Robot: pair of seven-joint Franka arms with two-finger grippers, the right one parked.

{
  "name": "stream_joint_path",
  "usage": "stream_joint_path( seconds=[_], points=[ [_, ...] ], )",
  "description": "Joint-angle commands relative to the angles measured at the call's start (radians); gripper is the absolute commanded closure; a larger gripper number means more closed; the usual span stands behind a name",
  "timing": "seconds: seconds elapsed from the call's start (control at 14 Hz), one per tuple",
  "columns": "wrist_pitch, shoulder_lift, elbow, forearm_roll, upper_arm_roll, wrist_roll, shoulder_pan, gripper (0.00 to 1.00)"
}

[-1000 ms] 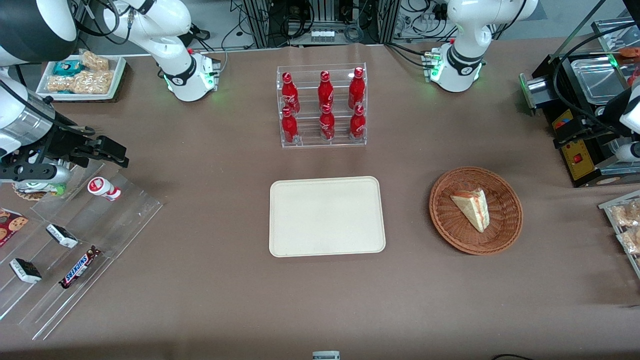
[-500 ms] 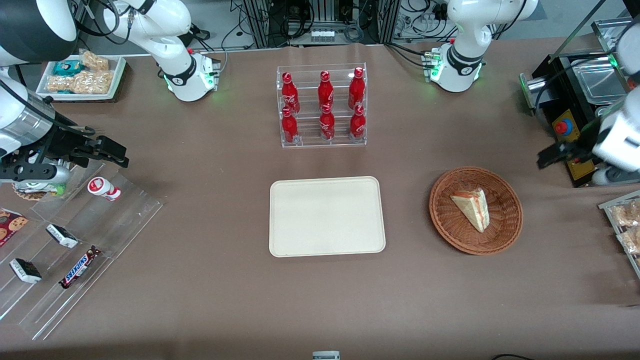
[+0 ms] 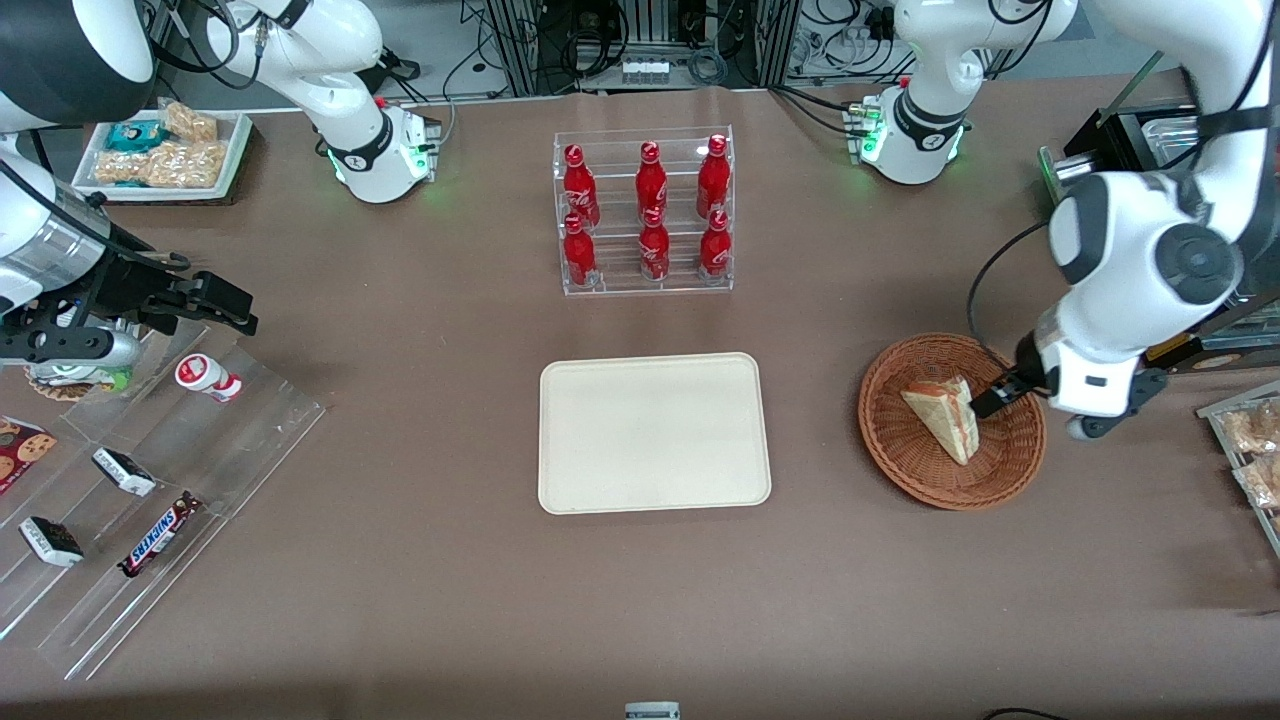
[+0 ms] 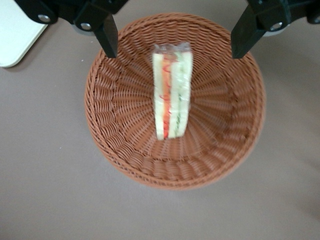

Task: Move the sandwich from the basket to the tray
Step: 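Lower the left gripper over the basket and grasp the wrapped sandwich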

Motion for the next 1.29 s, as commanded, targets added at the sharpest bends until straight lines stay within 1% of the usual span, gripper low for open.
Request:
stream_joint_path(
  seconds=[0.0,0.07,0.14,0.36,0.71,0.79,0.86,0.93,1.0,1.07,1.14,1.21],
  points=[
    [0.050,0.025,-0.033,0.018,0.002,-0.051,-0.002,0.00],
    [0.052,0.042,-0.038,0.020,0.002,-0.047,-0.002,0.00],
    [0.057,0.053,-0.048,0.036,0.002,-0.051,-0.002,0.00],
    [0.058,0.088,-0.062,0.040,0.002,-0.057,0.003,0.00],
    [0.159,0.122,-0.131,0.038,0.003,-0.062,0.007,0.00],
    [0.163,0.133,-0.131,0.040,0.003,-0.062,0.007,0.02],
    [0.167,0.142,-0.127,0.038,0.003,-0.062,0.007,0.17],
    [0.169,0.150,-0.117,0.031,0.003,-0.062,0.007,0.48],
    [0.167,0.156,-0.104,0.032,0.003,-0.061,0.006,0.74],
    [0.166,0.165,-0.091,0.032,0.003,-0.061,0.004,0.91],
    [0.163,0.168,-0.081,0.032,0.003,-0.059,0.004,0.96],
    [0.160,0.168,-0.071,0.032,0.003,-0.059,0.003,0.98]
  ],
)
